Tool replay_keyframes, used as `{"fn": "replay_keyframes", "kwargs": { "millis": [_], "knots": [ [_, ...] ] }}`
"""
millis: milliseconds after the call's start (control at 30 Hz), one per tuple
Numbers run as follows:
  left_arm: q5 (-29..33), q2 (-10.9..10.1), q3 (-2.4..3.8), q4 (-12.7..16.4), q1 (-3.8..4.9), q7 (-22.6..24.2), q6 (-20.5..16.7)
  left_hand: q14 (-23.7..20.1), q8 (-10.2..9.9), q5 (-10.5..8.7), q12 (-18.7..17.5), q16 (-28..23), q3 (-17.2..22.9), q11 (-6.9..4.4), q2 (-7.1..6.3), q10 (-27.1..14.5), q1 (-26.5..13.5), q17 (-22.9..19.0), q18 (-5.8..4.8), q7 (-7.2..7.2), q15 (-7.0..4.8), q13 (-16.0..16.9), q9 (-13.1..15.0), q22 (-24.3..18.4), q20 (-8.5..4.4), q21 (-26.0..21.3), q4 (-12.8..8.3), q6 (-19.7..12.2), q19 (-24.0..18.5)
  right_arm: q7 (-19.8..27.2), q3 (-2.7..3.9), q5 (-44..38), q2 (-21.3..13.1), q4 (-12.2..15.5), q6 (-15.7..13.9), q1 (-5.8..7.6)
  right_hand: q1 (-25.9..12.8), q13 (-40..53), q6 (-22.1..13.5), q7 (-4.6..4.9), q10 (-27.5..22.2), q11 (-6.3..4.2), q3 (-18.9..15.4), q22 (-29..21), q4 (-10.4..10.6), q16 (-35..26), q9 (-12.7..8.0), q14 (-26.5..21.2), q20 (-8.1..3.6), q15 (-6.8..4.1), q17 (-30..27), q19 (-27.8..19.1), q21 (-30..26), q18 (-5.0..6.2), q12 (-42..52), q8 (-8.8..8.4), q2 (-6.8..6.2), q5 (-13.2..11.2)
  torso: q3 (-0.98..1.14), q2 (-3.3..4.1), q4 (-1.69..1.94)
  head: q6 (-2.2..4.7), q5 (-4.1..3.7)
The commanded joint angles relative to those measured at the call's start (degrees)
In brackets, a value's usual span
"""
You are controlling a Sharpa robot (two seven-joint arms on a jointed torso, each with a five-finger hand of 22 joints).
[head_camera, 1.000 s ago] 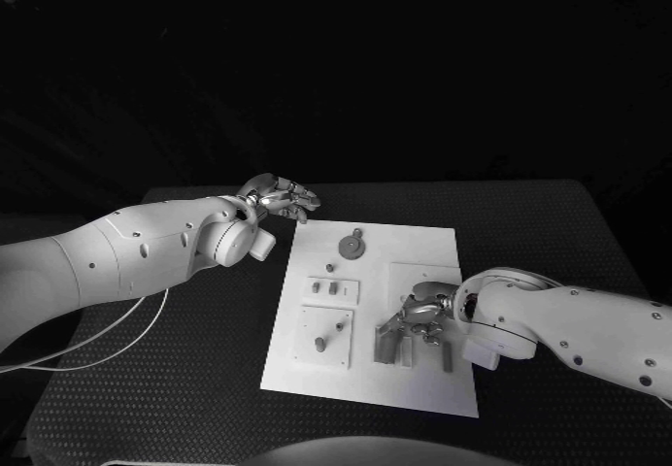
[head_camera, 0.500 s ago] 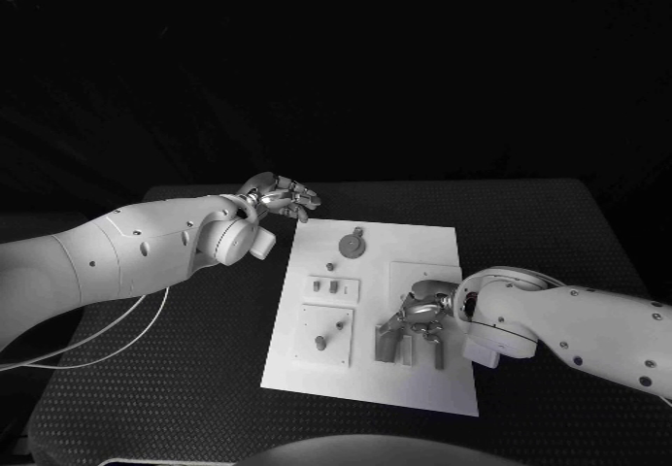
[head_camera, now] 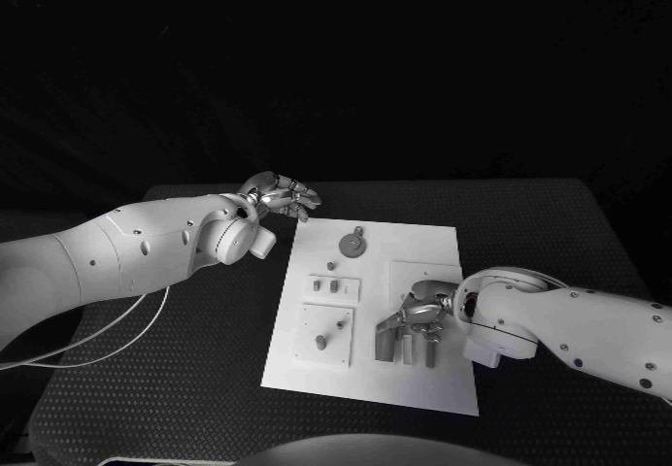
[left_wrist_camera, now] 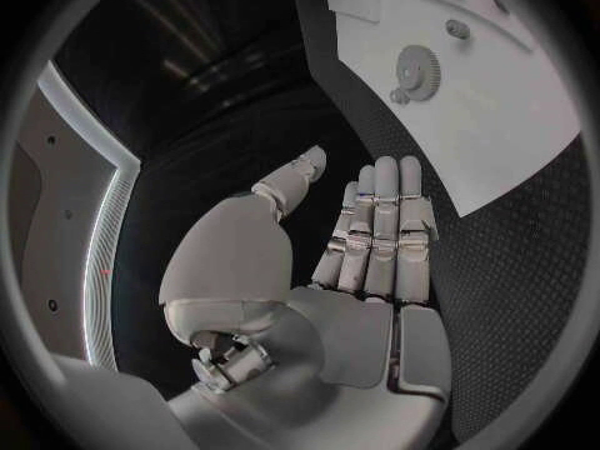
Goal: Assemble the parts on the task board
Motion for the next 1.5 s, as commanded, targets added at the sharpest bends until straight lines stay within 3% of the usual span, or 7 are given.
{"fn": "replay_keyframes", "kwargs": {
  "millis": [33,400,600,967,1133,1367,1500],
  "knots": [
    [0.15,0.05,0.03,0.13,0.06,0.29,0.59,-0.07,0.17,0.31,-0.11,-0.36,0.0,-0.18,-0.34,-0.42,-0.35,0.1,0.76,0.09,0.26,-0.08,-0.09,0.09,0.28,-0.31,0.48,-0.43,-0.32,1.13,0.0,-1.5,0.13,0.24,-0.15,-0.11,-0.62,-0.01,-0.24,-0.04,-0.42,-0.12,-0.67,0.96,-0.06,0.11,0.17,-0.89,-0.28,-0.34,-0.06,-0.21,-0.15,0.33,0.02,-0.15,0.13,0.01,0.02,0.01,-0.02,0.02,0.01],
    [0.15,0.04,0.02,0.1,0.06,0.3,0.54,-0.07,0.19,0.31,-0.09,-0.38,0.0,-0.17,-0.34,-0.44,-0.34,0.13,0.77,0.09,0.26,-0.08,-0.09,0.11,0.28,-0.3,0.51,-0.42,-0.33,2.92,0.0,-3.66,-0.46,0.59,-2.83,-0.11,-0.87,-0.03,-0.13,-0.11,-0.39,-0.19,-1.14,0.94,-0.05,0.19,0.3,-0.8,-0.4,-0.4,0.05,-0.21,-0.14,0.33,0.11,-0.06,0.53,0.02,0.0,0.01,0.03,0.04,0.0],
    [0.15,0.03,0.02,0.09,0.06,0.34,0.53,-0.07,0.21,0.32,-0.08,-0.39,0.01,-0.17,-0.31,-0.44,-0.35,0.15,0.77,0.08,0.27,-0.08,-0.08,0.11,0.29,-0.3,0.53,-0.4,-0.33,7.08,0.01,-6.45,-1.55,1.32,-6.28,-0.11,1.03,-0.22,-0.16,-0.16,-0.12,-0.26,-3.53,0.9,-4.4,0.28,0.54,-0.43,-0.62,-0.49,-0.06,-0.03,-0.02,0.33,0.36,-0.09,3.98,0.01,-0.01,0.0,0.05,0.18,0.08],
    [0.15,-0.05,0.02,0.15,0.06,0.33,0.55,-0.06,0.24,0.32,-0.07,-0.41,0.02,-0.17,-0.3,-0.46,-0.33,0.19,0.78,0.06,0.27,-0.08,-0.07,0.12,0.29,-0.3,0.55,-0.38,-0.34,15.83,0.2,-11.89,-3.65,2.55,-13.42,0.0,2.98,-0.16,-2.6,0.7,-0.68,0.52,-3.1,0.67,-6.28,0.09,0.11,-0.74,-0.56,0.12,-0.58,0.23,-0.39,0.33,0.58,-1.54,1.99,0.02,-0.01,-0.02,0.0,0.39,0.15],
    [0.15,-0.07,0.02,0.13,0.06,0.3,0.56,-0.07,0.25,0.32,-0.06,-0.42,0.03,-0.17,-0.28,-0.47,-0.32,0.2,0.79,0.06,0.27,-0.08,-0.07,0.12,0.29,-0.3,0.56,-0.37,-0.34,23.21,0.18,-14.94,-4.25,2.72,-13.45,-0.01,8.73,0.14,-5.14,1.88,-1.42,1.69,-2.11,0.87,-9.24,0.17,-0.08,-1.16,-0.34,1.21,-0.53,-0.01,-0.36,0.33,1.02,-2.71,4.17,0.06,0.04,0.01,0.01,0.46,0.2],
    [0.15,-0.17,0.02,0.2,0.06,0.28,0.52,-0.06,0.25,0.33,-0.05,-0.43,0.07,-0.17,-0.21,-0.48,-0.28,0.23,0.8,0.06,0.26,-0.09,-0.08,0.13,0.29,-0.29,0.58,-0.39,-0.34,27.08,0.16,-22.56,-5.01,2.84,-10.36,-0.29,22.94,0.1,-6.65,2.74,-2.23,2.53,-2.73,1.1,-9.44,0.11,-1.05,-2.24,0.54,2.11,-0.57,-1.59,-0.31,0.21,1.39,-3.76,7.77,0.0,0.04,0.01,-0.02,0.47,0.21],
    [0.15,-0.21,0.02,0.23,0.06,0.24,0.51,-0.06,0.24,0.34,-0.05,-0.43,0.08,-0.17,-0.19,-0.49,-0.27,0.24,0.8,0.06,0.26,-0.09,-0.08,0.13,0.29,-0.29,0.59,-0.41,-0.33,27.44,0.15,-25.16,-5.25,2.85,-8.8,-0.56,24.61,-0.21,-6.92,2.98,-2.39,2.77,-1.88,1.01,-9.35,-0.04,-1.93,-2.54,1.14,2.36,-0.7,-1.92,-0.47,0.25,1.18,-4.29,8.22,0.0,0.04,0.0,-0.05,0.42,0.2]
  ]
}}
